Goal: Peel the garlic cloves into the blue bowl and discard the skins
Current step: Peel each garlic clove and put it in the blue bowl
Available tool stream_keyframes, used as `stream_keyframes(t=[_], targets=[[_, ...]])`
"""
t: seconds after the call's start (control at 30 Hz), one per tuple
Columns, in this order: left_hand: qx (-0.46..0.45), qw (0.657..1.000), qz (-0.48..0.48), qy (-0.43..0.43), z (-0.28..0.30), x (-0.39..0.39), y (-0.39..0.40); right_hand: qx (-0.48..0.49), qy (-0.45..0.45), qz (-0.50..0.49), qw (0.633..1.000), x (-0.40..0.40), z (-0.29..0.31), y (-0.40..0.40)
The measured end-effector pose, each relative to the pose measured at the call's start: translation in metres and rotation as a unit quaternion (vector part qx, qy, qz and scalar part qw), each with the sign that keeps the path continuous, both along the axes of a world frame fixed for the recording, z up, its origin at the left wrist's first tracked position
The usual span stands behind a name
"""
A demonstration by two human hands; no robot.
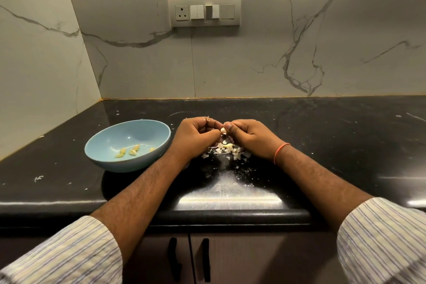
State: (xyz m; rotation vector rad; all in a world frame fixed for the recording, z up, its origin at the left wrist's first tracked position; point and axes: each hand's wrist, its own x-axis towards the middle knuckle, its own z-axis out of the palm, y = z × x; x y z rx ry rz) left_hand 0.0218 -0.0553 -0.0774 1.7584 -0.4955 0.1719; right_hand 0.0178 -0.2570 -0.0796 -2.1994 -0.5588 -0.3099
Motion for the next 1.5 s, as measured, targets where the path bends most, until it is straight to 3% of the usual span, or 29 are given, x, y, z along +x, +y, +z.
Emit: stream_keyframes(t=[0.83,1.17,1.33,1.5], targets=[[-0.006,1.0,-0.025,-0.016,0.0037,-0.0077,0.002,0.016,-0.015,-0.018,1.0,-0.0024,0.0028,-0.0002],[0.056,0.993,0.021,-0.098,-0.0014,-0.0057,0.0025,-0.007,-0.004,-0.018,1.0,-0.0037,0.003,-0.0014],[0.114,0.97,0.06,-0.208,-0.0046,-0.0058,-0.0009,-0.029,-0.005,-0.024,0.999,-0.0019,0.001,-0.0022],[0.138,0.954,0.073,-0.257,-0.0051,-0.0051,-0.0008,-0.032,-0.006,-0.018,0.999,-0.0017,0.0011,-0.0026]])
